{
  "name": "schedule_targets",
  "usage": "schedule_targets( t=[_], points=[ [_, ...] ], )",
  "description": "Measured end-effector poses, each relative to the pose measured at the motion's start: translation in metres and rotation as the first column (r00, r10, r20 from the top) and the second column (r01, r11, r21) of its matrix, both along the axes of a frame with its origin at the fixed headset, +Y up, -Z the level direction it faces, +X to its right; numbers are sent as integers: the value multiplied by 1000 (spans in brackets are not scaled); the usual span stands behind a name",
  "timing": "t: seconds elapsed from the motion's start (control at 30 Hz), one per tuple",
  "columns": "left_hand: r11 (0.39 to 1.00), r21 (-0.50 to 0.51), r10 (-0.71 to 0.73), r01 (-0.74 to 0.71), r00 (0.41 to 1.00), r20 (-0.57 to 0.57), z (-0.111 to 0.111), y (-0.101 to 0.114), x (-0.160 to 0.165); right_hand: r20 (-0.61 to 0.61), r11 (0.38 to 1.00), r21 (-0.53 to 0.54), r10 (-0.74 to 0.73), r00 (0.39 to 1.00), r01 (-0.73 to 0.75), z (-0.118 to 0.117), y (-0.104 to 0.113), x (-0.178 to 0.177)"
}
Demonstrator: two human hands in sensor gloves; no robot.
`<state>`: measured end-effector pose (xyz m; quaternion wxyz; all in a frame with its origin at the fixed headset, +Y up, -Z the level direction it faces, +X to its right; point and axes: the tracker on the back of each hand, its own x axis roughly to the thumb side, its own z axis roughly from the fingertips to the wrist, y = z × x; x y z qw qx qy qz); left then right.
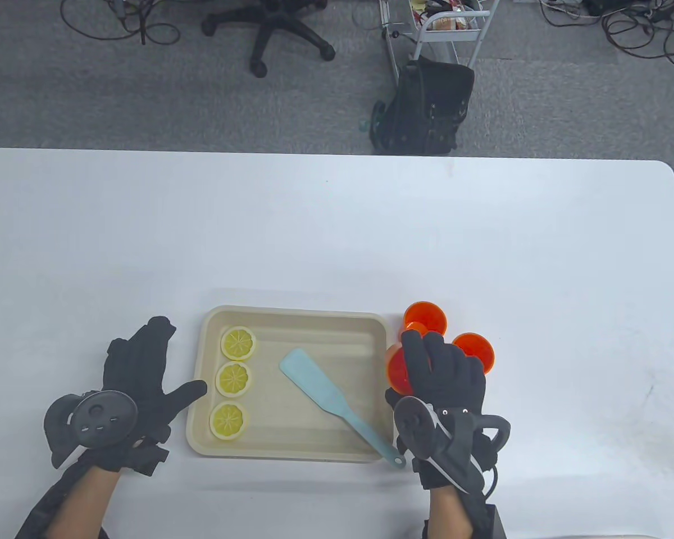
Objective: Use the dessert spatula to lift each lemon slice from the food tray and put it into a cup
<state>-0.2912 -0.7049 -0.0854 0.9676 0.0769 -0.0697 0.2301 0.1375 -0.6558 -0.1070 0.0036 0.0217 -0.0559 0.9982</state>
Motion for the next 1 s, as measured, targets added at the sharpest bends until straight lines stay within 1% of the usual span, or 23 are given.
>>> schedule_targets(
  t=[0.07, 0.17, 0.23, 0.4, 0.53, 0.57, 0.7, 0.8, 0.93, 1.0],
  points=[
    [1000, -23, -6, 5, 1000, -7, -2, -2, -3, 27, 996, -86, 19, 999, -17, -5, -6, 4],
    [999, -36, -12, 11, 1000, -24, -3, -4, -8, 49, 983, -183, 34, 998, -24, -11, -16, 7],
    [999, -45, -16, 15, 999, -31, -4, -5, -9, 50, 974, -223, 43, 998, -31, -15, -22, 7],
    [997, -75, -35, 33, 999, -33, -7, -9, -12, 97, 967, -251, 76, 992, -50, -23, -36, 11],
    [995, -88, -45, 42, 998, -34, -7, -11, -12, 109, 962, -268, 79, 991, -48, -28, -45, 13],
    [995, -91, -49, 46, 998, -35, -7, -11, -12, 106, 969, -247, 57, 993, -29, -29, -46, 13],
    [994, -98, -54, 50, 998, -33, -8, -10, -11, 112, 966, -256, 74, 991, -43, -27, -45, 12],
    [993, -101, -57, 53, 998, -32, -8, -10, -11, 120, 974, -223, 65, 991, -37, -22, -35, 12],
    [993, -106, -59, 55, 998, -32, -8, -11, -11, 144, 988, -147, 73, 987, -52, -8, -14, 8],
    [993, -105, -58, 55, 998, -30, -8, -11, -11, 107, 998, -61, 26, 994, -20, 0, -5, 1]
  ],
)
